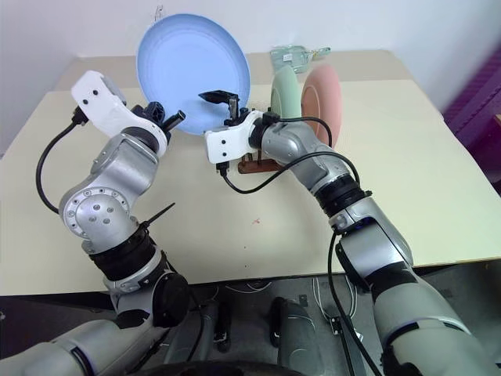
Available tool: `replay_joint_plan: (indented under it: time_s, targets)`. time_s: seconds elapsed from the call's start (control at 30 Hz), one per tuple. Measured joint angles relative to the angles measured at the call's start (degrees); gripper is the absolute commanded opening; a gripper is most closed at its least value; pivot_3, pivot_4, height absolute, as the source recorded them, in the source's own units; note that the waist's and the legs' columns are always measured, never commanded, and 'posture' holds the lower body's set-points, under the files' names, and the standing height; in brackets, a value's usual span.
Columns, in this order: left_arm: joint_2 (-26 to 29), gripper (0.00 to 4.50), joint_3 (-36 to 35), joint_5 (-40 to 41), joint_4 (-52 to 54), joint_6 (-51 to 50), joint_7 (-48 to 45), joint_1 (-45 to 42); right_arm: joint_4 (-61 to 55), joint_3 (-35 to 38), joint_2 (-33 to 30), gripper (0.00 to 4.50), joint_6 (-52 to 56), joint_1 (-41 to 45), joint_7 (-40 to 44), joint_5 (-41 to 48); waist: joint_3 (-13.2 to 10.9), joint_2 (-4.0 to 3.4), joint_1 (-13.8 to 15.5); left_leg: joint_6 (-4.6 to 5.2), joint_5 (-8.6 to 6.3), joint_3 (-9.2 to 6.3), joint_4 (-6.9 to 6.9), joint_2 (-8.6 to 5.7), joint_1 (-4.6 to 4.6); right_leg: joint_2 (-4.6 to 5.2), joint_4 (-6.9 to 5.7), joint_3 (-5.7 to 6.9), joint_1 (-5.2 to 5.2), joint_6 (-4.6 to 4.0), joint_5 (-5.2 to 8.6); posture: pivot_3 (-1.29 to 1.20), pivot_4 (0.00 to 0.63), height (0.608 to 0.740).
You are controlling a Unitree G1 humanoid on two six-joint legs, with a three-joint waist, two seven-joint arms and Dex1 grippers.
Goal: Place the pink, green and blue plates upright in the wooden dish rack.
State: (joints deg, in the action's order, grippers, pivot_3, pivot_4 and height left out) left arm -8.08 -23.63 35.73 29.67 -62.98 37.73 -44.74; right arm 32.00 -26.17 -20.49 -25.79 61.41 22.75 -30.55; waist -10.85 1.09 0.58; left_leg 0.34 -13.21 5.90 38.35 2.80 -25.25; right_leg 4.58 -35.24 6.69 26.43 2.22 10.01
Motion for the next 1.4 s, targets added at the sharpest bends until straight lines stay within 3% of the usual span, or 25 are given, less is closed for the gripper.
replay_joint_plan:
  time_s: [0.2, 0.37, 0.47, 0.63, 0.77, 0.87, 0.97, 1.23, 1.4]
  targets:
    - [0.0, 0.00, -0.1, 0.1, 0.6, -0.2, -0.6, -1.0, 1.0, 0.0, 0.1, 0.07, 0.1, 0.0, -1.3, -2.2, 0.0, 0.00, 0.0, 0.00, 0.00, 0.00, 0.00, -0.01, 0.00, 0.01, 0.00, 0.00, 0.00, 0.00, 0.00, 0.00, 0.150, 0.730]
    - [0.2, 0.00, -0.1, 0.3, 0.8, -0.2, -2.0, -1.4, 1.0, -0.2, -0.4, 0.02, -0.3, -0.1, -1.7, -3.2, 0.0, 0.00, 0.0, 0.00, 0.00, 0.00, 0.00, -0.01, 0.00, 0.00, 0.00, 0.00, -0.01, 0.00, 0.00, 0.00, 0.150, 0.730]
    - [0.5, 0.88, 0.0, 1.1, 0.6, 1.1, -5.1, -1.3, 0.7, 0.0, -0.9, 0.00, -0.8, -0.1, -2.8, -3.4, 0.0, 0.00, 0.0, 0.00, 0.00, 0.00, 0.00, 0.00, 0.00, 0.00, 0.00, 0.00, 0.00, 0.00, 0.00, 0.00, 0.150, 0.730]
    - [2.4, 3.40, 1.9, 1.8, 0.1, 7.2, -12.6, -1.0, 0.4, 0.4, -1.2, 0.00, -0.8, -0.1, -3.8, -3.5, 0.0, -0.01, 0.0, -0.01, 0.00, 0.00, -0.01, 0.00, 0.01, -0.01, 0.00, 0.00, 0.00, -0.01, 0.00, 0.00, 0.150, 0.730]
    - [11.7, 3.40, 7.7, -0.3, 0.7, 12.5, -23.3, 3.2, 0.5, 0.7, -1.6, 0.00, -0.9, -0.1, -3.9, -3.4, 0.0, -0.03, -0.4, -0.03, 0.02, 0.02, -0.06, 0.00, 0.03, -0.01, -0.03, -0.01, 0.02, -0.01, 0.01, 0.00, 0.150, 0.730]
    - [19.3, 3.40, 13.3, -1.9, 2.6, 17.3, -34.0, 11.1, 1.9, 1.2, -1.4, 0.00, -1.4, 0.8, -3.9, -2.3, 0.0, -0.05, -1.1, -0.06, 0.03, 0.05, -0.10, 0.02, 0.03, 0.01, -0.03, -0.04, 0.04, -0.02, 0.01, 0.00, 0.150, 0.730]
    - [22.2, 3.40, 14.2, -5.9, -0.2, 22.4, -37.7, 18.1, 3.1, 3.6, -1.9, 0.00, -2.3, 2.6, -3.8, 0.1, 0.0, -0.07, -1.3, -0.11, 0.06, 0.04, -0.10, 0.03, 0.04, -0.02, -0.05, -0.05, 0.06, -0.03, 0.00, 0.00, 0.150, 0.730]
    - [27.5, 3.40, 10.4, -19.4, -11.8, 35.4, -36.4, 22.2, -0.9, 11.6, 0.2, 0.00, 0.6, 2.3, 6.5, 18.0, 0.0, -0.07, -1.2, -0.11, 0.06, 0.02, -0.12, 0.06, 0.05, -0.02, -0.04, -0.03, 0.04, -0.03, 0.00, 0.00, 0.150, 0.730]
    - [29.6, 3.40, 10.2, -20.5, -14.0, 35.9, -39.5, 23.7, -15.9, 17.5, 4.8, 0.00, 20.0, -1.9, 16.7, 41.4, 0.0, -0.08, -1.2, -0.10, 0.06, 0.02, -0.13, 0.16, 0.05, 0.00, -0.07, -0.03, 0.04, -0.03, 0.00, 0.00, 0.150, 0.730]
